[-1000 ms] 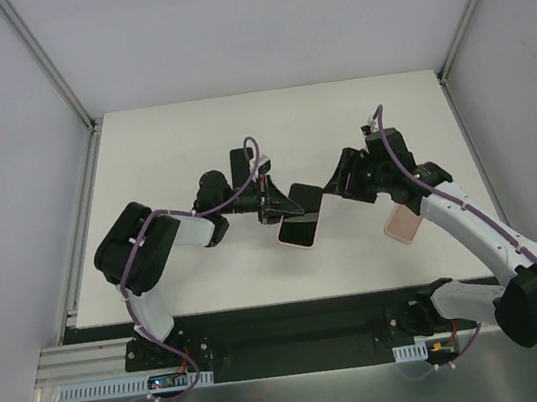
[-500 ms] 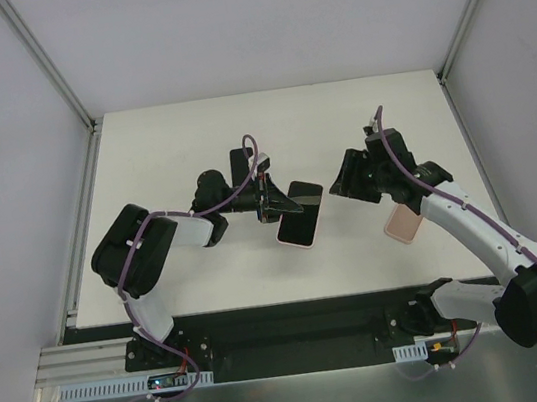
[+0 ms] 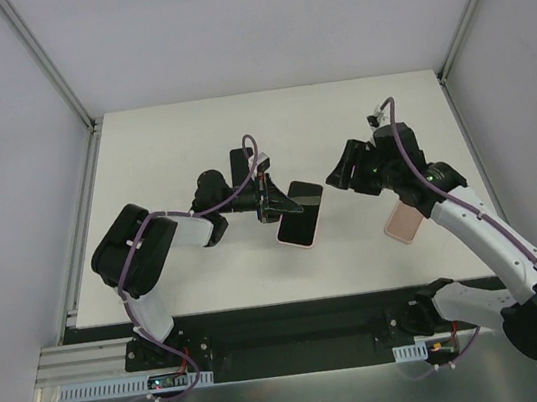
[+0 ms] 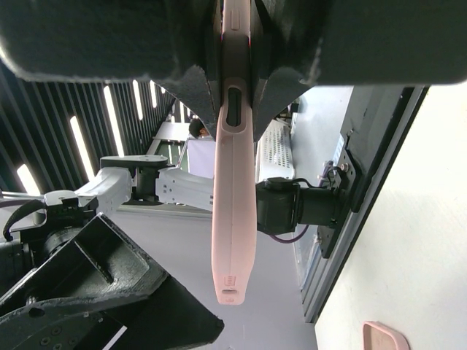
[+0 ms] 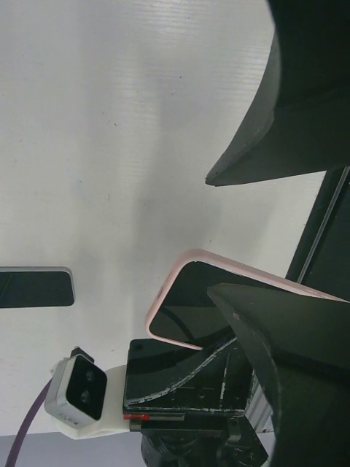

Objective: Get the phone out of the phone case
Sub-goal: Remove the phone case from the phone.

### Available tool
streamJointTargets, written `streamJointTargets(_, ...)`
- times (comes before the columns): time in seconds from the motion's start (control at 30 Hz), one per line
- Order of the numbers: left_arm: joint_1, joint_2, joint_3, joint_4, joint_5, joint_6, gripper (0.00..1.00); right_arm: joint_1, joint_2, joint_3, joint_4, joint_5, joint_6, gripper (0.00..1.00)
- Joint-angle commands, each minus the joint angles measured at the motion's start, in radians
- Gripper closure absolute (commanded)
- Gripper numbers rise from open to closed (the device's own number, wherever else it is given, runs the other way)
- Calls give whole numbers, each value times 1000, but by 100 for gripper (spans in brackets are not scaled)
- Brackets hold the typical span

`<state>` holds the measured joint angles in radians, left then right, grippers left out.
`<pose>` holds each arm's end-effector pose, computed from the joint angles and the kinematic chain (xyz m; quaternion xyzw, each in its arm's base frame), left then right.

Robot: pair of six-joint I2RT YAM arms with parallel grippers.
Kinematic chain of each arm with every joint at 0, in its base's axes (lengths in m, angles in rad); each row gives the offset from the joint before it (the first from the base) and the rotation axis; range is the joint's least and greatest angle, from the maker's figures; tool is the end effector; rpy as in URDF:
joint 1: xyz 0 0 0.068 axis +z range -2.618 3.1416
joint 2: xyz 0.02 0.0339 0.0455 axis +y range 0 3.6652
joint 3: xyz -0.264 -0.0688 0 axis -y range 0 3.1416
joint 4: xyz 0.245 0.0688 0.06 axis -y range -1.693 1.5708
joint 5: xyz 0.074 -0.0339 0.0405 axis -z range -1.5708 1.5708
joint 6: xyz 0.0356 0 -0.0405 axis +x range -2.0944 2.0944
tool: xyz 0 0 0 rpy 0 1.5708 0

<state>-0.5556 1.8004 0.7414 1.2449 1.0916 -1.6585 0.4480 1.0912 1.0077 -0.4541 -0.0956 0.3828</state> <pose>0.2732 -0.2068 0.2031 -0.0544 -0.6741 0.7366 0.0021 0.2160 0.1076 0.3310 -0.0519 0.8673 0.2371 0.4346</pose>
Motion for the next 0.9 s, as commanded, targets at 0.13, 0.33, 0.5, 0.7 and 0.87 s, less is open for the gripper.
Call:
streamJointTargets(0.13,-1,-64,16,436,11,13,100,21,21,5,2,-10,-5,41)
streamJointTargets(0.33,-1,-72,19,438,13,11,100,23,59,-1,-18,34,-16,42)
streamJointTargets(0.5,-1,-82,15,436,17,13,100,34,81,-14,-23,66,-25,42)
streamJointTargets(0.7,-1,-84,16,436,17,11,100,46,95,-27,-14,73,-25,42)
streamJointTargets(0.87,-1,-90,18,436,17,12,100,50,101,-24,-15,71,-32,42)
